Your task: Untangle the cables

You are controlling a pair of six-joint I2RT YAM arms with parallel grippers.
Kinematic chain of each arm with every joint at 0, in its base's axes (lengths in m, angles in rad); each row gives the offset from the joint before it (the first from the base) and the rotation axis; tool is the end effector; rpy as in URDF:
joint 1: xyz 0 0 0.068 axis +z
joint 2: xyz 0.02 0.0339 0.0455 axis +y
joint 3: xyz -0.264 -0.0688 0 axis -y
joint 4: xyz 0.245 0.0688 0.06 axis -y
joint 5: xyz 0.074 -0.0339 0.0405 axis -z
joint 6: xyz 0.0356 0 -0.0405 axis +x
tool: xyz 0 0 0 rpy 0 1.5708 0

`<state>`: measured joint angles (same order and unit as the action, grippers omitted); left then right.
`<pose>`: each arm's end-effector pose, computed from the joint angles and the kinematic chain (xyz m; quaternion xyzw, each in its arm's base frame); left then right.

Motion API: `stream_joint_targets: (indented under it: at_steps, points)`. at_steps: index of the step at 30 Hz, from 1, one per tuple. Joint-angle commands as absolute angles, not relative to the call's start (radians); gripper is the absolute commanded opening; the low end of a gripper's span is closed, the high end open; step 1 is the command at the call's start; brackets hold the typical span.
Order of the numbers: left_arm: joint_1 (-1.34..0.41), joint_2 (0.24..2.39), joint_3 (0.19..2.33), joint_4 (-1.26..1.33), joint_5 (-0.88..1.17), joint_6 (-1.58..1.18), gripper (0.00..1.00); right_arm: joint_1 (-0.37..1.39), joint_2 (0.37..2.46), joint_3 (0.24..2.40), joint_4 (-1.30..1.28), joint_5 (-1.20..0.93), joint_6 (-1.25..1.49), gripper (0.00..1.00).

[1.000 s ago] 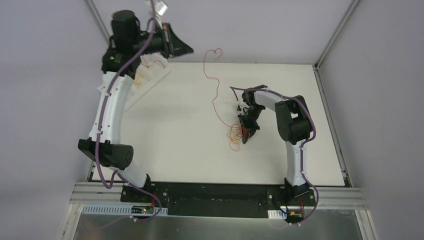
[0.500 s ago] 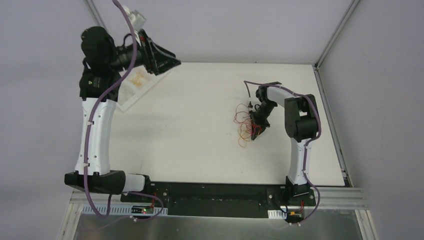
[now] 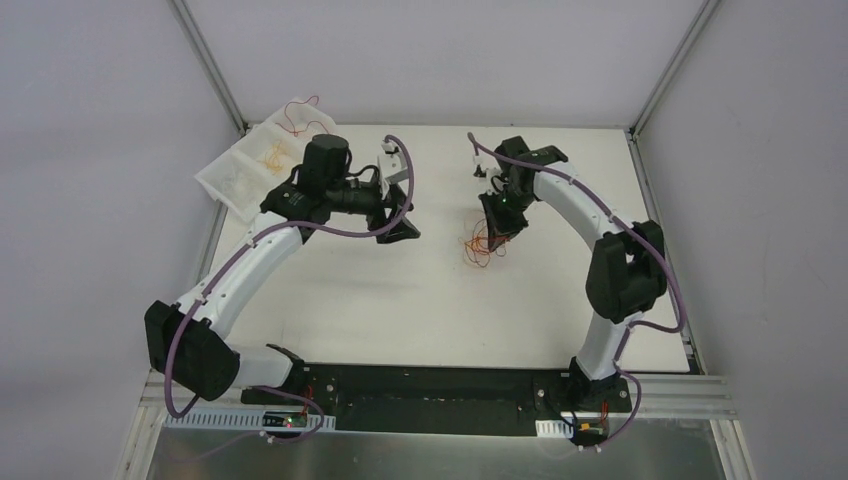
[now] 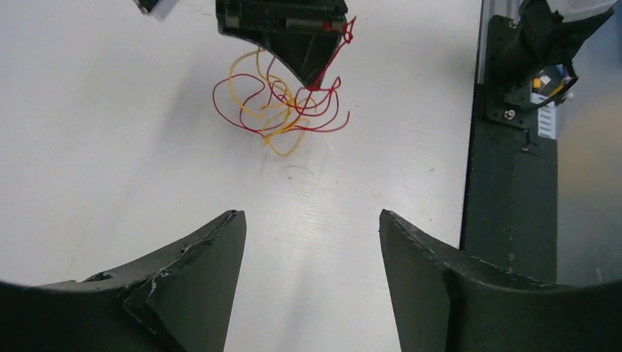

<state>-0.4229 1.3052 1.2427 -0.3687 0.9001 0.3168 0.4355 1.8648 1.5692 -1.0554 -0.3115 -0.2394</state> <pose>0.2496 -0.1429 0.3726 0.4929 0.6221 -0.3915 0.4656 0.3326 0.1668 0.2469 -0.3412 0.9209 0.1641 0.0927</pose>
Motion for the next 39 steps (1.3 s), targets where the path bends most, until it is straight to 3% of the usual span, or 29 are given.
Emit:
stream_joint_targets:
  at_steps: [1, 13, 27, 33, 39]
  points:
    - [-0.492, 1.322, 1.179, -0.204, 0.856, 0.435, 0.68, 0.417, 1.769, 1.610, -0.989, -0.315, -0.152, 0.00]
    - [-0.733, 1.407, 1.035, 0.203, 0.659, 0.460, 0.50, 0.464, 1.726, 1.618, -0.983, -0.393, -0.072, 0.00]
    - [-0.832, 1.511, 1.062, 0.269, 0.541, 0.545, 0.50, 0.490, 1.657, 1.553, -0.986, -0.401, -0.084, 0.00]
    - [-0.831, 1.409, 1.100, 0.080, 0.677, 0.573, 0.53, 0.486, 1.618, 1.503, -0.986, -0.389, -0.082, 0.00]
    - [-0.831, 1.412, 1.110, 0.062, 0.673, 0.576, 0.55, 0.486, 1.596, 1.472, -0.977, -0.421, -0.083, 0.00]
